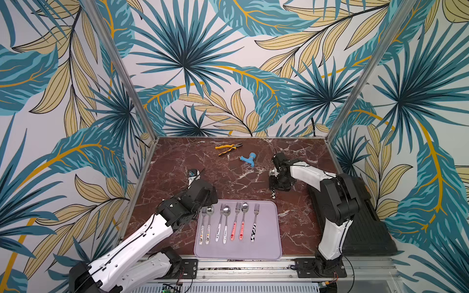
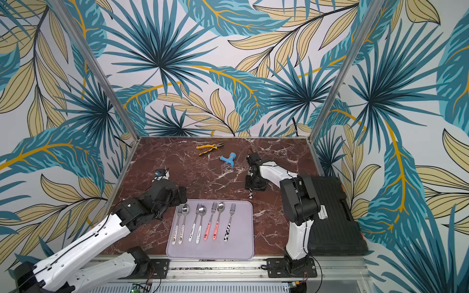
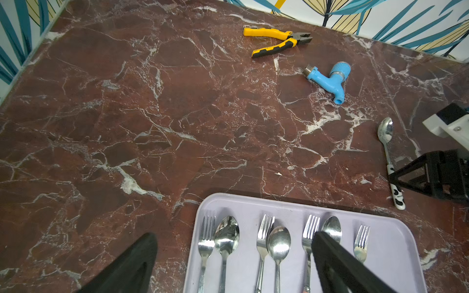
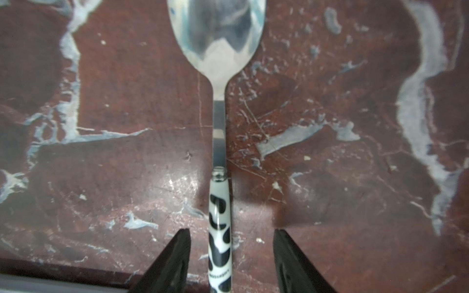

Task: Set the spoon and fork side by side
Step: Pick up the spoon from the center of the board, then place the spoon on the tray.

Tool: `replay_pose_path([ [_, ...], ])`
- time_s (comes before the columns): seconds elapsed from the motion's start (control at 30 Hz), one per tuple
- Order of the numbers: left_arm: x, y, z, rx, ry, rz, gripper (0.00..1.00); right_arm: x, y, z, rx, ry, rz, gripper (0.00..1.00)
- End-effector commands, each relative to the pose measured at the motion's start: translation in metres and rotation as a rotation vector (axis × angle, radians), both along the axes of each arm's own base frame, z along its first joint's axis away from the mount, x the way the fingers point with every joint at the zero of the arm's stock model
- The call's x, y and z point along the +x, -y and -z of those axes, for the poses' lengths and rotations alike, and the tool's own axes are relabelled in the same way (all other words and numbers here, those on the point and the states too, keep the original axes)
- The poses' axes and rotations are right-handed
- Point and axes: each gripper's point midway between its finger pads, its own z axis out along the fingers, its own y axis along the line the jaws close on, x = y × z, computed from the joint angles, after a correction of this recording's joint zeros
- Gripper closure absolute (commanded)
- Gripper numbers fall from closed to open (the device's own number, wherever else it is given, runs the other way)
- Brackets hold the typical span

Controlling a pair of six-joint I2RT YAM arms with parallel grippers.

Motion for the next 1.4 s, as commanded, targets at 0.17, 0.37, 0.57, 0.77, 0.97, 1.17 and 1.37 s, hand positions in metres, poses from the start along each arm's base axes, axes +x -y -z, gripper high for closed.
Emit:
replay_pose_path([
  [0.17, 0.014, 0.001, 0.011, -0.011, -0.024, 0.048, 0.00, -0.010, -0.001, 0.014, -0.031, -0.078, 0.007, 0.50],
  [0.37, 0.021, 0.001, 0.013, -0.028, -0.034, 0.054, 0.00, -0.010, 0.003, 0.009, -0.056, -0.069, 0.009, 0.69],
  [0.57, 0.023, 0.000, 0.016, -0.024, -0.049, 0.062, 0.00, -0.003, 0.006, -0.016, -0.092, 0.002, 0.003, 0.88],
  [0.77, 0.020, -0.003, 0.019, -0.015, -0.056, 0.058, 0.00, -0.007, 0.010, -0.050, -0.144, 0.065, 0.002, 1.00],
  [0.97, 0.021, -0.003, 0.025, -0.013, -0.056, 0.059, 0.00, -0.030, 0.000, -0.076, -0.136, 0.115, 0.022, 1.00],
  [1.17, 0.027, -0.001, 0.032, -0.007, -0.058, 0.066, 0.00, -0.071, -0.018, -0.081, -0.075, 0.118, 0.054, 1.00],
  [1.37, 0.034, 0.007, 0.041, -0.014, -0.077, 0.096, 0.00, -0.120, -0.046, -0.066, -0.017, 0.106, 0.087, 1.00],
])
